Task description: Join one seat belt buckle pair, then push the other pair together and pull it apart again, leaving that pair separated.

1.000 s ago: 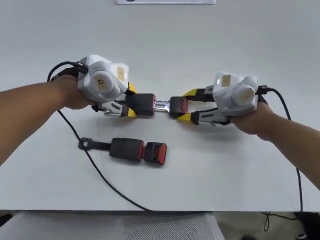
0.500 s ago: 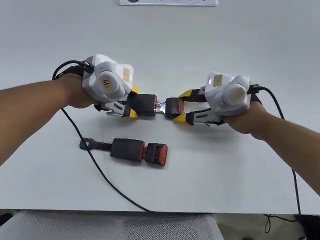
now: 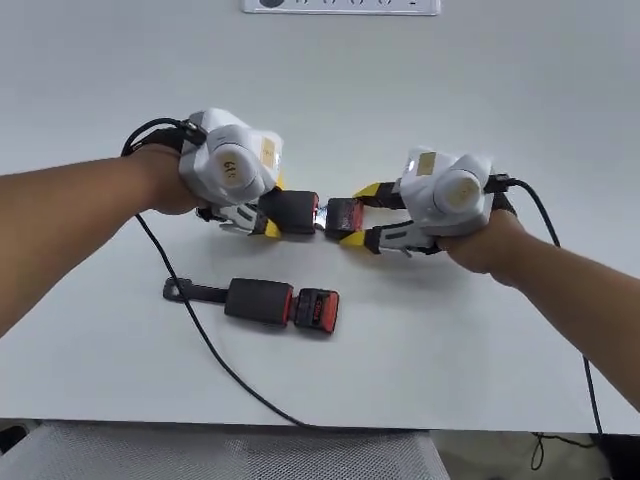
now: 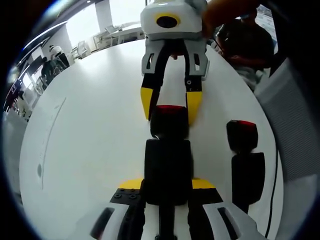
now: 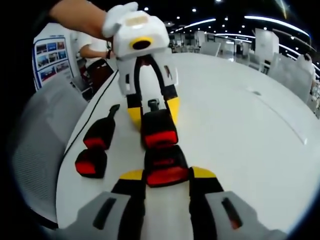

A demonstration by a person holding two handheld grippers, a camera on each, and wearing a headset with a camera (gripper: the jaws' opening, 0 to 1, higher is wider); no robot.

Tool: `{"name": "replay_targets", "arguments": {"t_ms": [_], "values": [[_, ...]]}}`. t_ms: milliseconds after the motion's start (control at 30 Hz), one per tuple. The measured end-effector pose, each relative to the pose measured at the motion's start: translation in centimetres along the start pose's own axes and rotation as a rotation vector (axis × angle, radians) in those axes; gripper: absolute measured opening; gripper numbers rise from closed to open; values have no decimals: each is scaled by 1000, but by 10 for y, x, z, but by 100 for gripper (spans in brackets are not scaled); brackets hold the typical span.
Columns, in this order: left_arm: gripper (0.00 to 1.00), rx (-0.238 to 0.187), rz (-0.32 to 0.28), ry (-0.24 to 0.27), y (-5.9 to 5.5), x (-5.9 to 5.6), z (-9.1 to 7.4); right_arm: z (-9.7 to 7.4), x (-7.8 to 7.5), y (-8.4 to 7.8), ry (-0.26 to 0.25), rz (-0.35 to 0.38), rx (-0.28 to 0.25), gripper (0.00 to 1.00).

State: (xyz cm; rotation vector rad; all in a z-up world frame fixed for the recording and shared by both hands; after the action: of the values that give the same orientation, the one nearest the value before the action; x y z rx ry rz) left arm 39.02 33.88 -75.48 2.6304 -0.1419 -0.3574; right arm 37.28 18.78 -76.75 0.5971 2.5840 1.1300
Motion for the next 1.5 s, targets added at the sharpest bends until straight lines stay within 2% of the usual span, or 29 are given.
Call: {"name": "replay_targets", "arguments": {"t_ms": [400, 967, 1500], "values": [[33, 12, 13, -10, 1, 1, -1, -2, 4, 1, -42, 30, 31, 32], [33, 12, 14, -10, 2, 1, -1, 1, 0, -2, -56, 16, 63, 33], [34, 37, 37, -24, 3, 1, 0, 2, 0, -2, -68, -56, 118, 33]]}}
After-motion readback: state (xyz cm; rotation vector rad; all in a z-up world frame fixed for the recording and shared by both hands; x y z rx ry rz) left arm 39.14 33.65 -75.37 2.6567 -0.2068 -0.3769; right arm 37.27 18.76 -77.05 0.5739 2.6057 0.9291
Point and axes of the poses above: the centre of the closed fingertips' face, and the gripper's own axes: z roughly forward along the fingers, x roughly to its left, y roughly out of its top, the point moved 8 cm from there along -z, roughly backward along the fingers, and after that the axes turned 15 degrees about -y, right-handed, at the moved point
